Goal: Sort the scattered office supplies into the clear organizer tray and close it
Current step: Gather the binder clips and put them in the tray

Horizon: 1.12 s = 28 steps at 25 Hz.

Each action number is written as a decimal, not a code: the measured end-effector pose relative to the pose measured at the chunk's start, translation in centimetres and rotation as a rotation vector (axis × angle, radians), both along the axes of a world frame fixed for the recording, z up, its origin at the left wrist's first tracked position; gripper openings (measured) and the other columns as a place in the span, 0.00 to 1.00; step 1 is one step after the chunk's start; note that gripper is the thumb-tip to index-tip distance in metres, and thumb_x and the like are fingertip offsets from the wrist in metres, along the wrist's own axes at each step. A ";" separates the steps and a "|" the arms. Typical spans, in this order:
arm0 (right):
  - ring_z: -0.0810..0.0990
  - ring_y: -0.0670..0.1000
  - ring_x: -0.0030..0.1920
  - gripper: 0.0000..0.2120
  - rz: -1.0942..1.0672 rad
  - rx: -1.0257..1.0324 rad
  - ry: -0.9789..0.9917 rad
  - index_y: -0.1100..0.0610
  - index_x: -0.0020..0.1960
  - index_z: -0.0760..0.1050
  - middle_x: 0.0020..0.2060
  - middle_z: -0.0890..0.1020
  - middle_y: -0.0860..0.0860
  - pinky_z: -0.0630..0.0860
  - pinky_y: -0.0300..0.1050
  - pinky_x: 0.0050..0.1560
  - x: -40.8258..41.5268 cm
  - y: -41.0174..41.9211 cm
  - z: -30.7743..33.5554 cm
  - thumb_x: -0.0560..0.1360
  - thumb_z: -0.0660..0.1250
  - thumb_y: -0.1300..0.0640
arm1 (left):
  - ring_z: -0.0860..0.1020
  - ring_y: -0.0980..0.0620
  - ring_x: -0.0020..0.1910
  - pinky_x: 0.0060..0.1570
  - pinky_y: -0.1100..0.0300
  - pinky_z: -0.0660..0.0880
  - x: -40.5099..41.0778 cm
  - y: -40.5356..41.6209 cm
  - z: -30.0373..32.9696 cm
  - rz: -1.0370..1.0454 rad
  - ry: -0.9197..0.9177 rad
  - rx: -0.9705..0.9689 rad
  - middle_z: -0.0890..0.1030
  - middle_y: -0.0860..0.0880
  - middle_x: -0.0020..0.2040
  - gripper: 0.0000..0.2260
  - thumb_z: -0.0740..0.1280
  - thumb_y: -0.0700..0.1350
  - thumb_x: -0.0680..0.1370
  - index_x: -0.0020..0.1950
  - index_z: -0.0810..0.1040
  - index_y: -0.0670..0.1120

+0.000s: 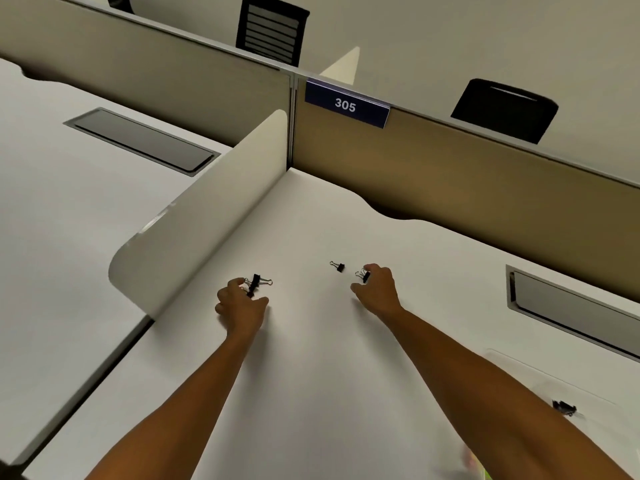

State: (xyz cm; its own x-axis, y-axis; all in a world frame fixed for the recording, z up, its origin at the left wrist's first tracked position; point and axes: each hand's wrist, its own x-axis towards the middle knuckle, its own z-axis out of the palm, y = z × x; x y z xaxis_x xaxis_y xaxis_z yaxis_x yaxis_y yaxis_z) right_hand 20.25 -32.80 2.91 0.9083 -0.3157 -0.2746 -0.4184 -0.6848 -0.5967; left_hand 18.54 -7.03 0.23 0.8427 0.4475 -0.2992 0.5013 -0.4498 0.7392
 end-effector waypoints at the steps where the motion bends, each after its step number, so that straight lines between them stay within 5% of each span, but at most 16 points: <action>1: 0.72 0.60 0.64 0.29 -0.016 -0.021 0.022 0.58 0.70 0.68 0.66 0.68 0.59 0.71 0.50 0.63 0.7 0.3 -0.5 0.72 0.71 0.55 | 0.69 0.37 0.60 0.61 0.50 0.68 0.3 0.0 -0.2 -0.019 -0.023 0.004 0.68 0.41 0.66 0.28 0.74 0.41 0.69 0.68 0.69 0.45; 6: 0.65 0.64 0.66 0.32 0.027 -0.109 0.065 0.53 0.73 0.65 0.67 0.66 0.58 0.68 0.52 0.63 3.3 1.8 -2.0 0.72 0.70 0.48 | 0.68 0.42 0.62 0.55 0.62 0.59 1.6 0.5 -1.0 -0.251 -0.110 0.064 0.72 0.44 0.63 0.24 0.72 0.40 0.72 0.67 0.72 0.45; 10: 0.68 0.63 0.61 0.25 0.136 -0.204 0.035 0.52 0.69 0.71 0.64 0.68 0.55 0.66 0.47 0.59 4.4 3.9 -2.7 0.74 0.68 0.46 | 0.63 0.42 0.62 0.54 0.61 0.64 2.0 0.3 -1.2 -0.398 -0.155 0.159 0.69 0.46 0.64 0.21 0.67 0.37 0.75 0.68 0.73 0.46; 13: 0.69 0.62 0.58 0.16 0.159 -0.210 -0.031 0.56 0.63 0.75 0.61 0.70 0.55 0.68 0.44 0.52 4.6 4.9 -3.0 0.77 0.66 0.53 | 0.66 0.48 0.54 0.44 0.75 0.66 2.7 0.3 -1.1 -0.445 -0.165 0.136 0.69 0.47 0.57 0.13 0.66 0.35 0.76 0.59 0.79 0.45; 16: 0.75 0.60 0.54 0.09 0.205 -0.215 -0.084 0.60 0.57 0.78 0.57 0.73 0.56 0.75 0.49 0.50 4.4 5.6 -2.8 0.78 0.64 0.62 | 0.77 0.50 0.45 0.40 0.65 0.73 3.4 0.5 -0.7 -0.476 -0.105 0.124 0.73 0.44 0.55 0.06 0.64 0.35 0.75 0.49 0.79 0.40; 20: 0.78 0.59 0.45 0.07 0.299 -0.314 -0.096 0.64 0.49 0.76 0.51 0.74 0.58 0.78 0.55 0.47 3.1 6.0 -2.6 0.78 0.60 0.65 | 0.74 0.46 0.52 0.47 0.50 0.79 2.6 0.3 -0.4 -0.686 -0.140 0.372 0.70 0.45 0.54 0.11 0.61 0.31 0.75 0.53 0.76 0.44; 24: 0.78 0.59 0.43 0.06 0.282 -0.268 -0.056 0.64 0.47 0.74 0.49 0.73 0.57 0.77 0.53 0.45 0.6 6.1 -2.6 0.77 0.62 0.60 | 0.69 0.45 0.45 0.34 0.53 0.75 0.8 0.1 -0.9 -0.767 -0.174 0.652 0.70 0.43 0.53 0.14 0.59 0.31 0.76 0.59 0.70 0.43; 28: 0.77 0.57 0.42 0.08 0.284 -0.235 -0.025 0.61 0.45 0.73 0.48 0.73 0.55 0.75 0.50 0.44 -2.8 6.1 -3.1 0.76 0.65 0.55 | 0.69 0.46 0.36 0.25 0.57 0.66 -1.3 0.2 -0.7 -0.811 -0.221 0.782 0.73 0.41 0.46 0.11 0.61 0.32 0.73 0.53 0.74 0.40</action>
State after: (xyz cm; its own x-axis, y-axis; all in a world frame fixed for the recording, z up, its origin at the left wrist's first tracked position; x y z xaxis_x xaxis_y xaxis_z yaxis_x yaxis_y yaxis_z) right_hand 17.44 -26.73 -0.19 0.9741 -0.1022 -0.2016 -0.1798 -0.8909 -0.4172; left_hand 17.21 -6.80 -0.43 0.9675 -0.2527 0.0120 -0.2516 -0.9560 0.1508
